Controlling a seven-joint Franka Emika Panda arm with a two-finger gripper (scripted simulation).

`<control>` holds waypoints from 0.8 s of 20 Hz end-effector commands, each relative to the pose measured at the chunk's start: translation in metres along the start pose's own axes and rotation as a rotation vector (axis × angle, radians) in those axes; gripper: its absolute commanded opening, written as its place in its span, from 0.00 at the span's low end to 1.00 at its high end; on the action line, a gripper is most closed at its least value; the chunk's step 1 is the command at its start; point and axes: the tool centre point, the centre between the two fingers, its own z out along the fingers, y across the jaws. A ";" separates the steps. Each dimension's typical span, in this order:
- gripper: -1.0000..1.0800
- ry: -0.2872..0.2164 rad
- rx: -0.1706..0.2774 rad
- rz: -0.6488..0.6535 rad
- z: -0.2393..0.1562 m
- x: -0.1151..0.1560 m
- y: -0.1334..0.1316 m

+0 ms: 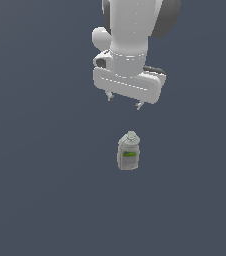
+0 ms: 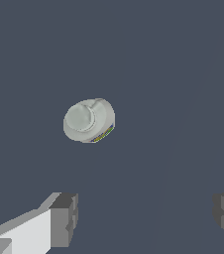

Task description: Pick up the object and move it to a goal position.

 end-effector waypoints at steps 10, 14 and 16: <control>0.96 -0.008 -0.003 0.285 0.010 0.016 -0.017; 0.96 -0.011 -0.005 0.383 0.014 0.022 -0.022; 0.96 -0.012 -0.006 0.433 0.016 0.024 -0.025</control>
